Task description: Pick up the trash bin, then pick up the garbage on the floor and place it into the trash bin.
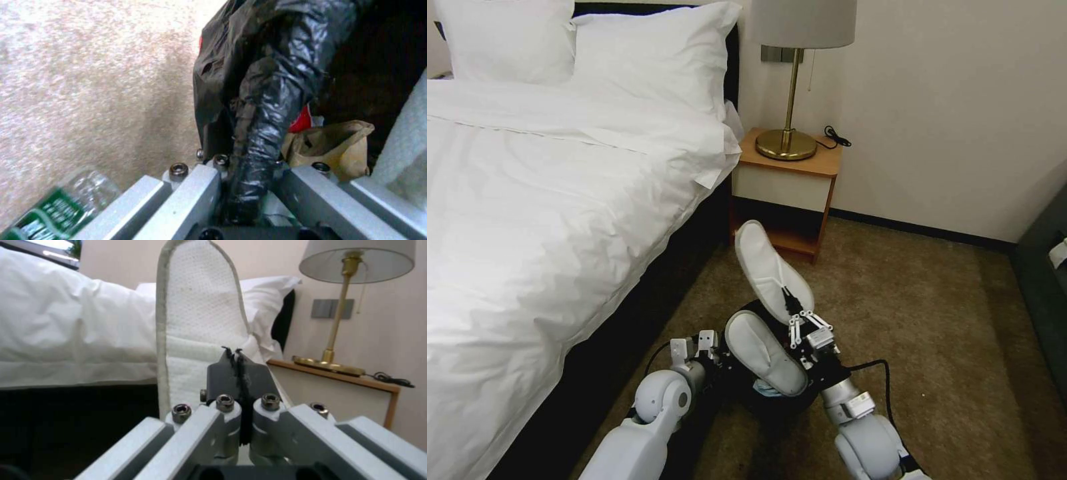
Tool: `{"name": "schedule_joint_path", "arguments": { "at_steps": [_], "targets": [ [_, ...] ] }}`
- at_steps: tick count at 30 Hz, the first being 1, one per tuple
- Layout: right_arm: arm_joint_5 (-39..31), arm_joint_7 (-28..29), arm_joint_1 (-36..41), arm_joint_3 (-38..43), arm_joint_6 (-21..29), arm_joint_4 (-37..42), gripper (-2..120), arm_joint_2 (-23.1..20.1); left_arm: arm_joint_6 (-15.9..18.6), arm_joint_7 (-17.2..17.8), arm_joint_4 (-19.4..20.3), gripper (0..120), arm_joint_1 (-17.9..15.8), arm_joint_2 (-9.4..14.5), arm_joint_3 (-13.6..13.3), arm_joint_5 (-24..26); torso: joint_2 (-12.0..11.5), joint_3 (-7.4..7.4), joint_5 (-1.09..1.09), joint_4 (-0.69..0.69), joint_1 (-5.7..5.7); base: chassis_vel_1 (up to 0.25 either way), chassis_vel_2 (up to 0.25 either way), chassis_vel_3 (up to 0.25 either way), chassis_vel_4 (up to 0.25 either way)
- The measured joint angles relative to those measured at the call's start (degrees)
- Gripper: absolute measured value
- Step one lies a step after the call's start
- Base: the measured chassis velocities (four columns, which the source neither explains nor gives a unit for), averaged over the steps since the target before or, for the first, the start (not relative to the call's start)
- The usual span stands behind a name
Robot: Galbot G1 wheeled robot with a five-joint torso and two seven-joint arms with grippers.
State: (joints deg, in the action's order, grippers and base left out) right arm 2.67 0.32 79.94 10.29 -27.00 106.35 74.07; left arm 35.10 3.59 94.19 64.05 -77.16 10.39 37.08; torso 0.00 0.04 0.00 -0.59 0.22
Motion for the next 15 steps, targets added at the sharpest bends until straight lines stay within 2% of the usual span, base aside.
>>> {"name": "schedule_joint_path", "arguments": {
  "at_steps": [4,15],
  "targets": [
    [1.81,-0.45,0.68,-0.89,-0.81,-1.25,0,1.55,0.07,0.09,-0.6,0,-1.05,-1.32,-0.36,0.0,0.0,0.01,-0.01,-0.01,0.0,0.0,0.0,0.0,0.0],
    [2.65,-1.3,1.35,-0.84,-1.89,-2.47,0,2.98,-0.06,0.27,-0.08,0,-1.41,-2.23,0.19,-0.1,0.0,0.0,0.0,0.0,0.0,0.0,0.0,0.0,0.0]
  ]
}}
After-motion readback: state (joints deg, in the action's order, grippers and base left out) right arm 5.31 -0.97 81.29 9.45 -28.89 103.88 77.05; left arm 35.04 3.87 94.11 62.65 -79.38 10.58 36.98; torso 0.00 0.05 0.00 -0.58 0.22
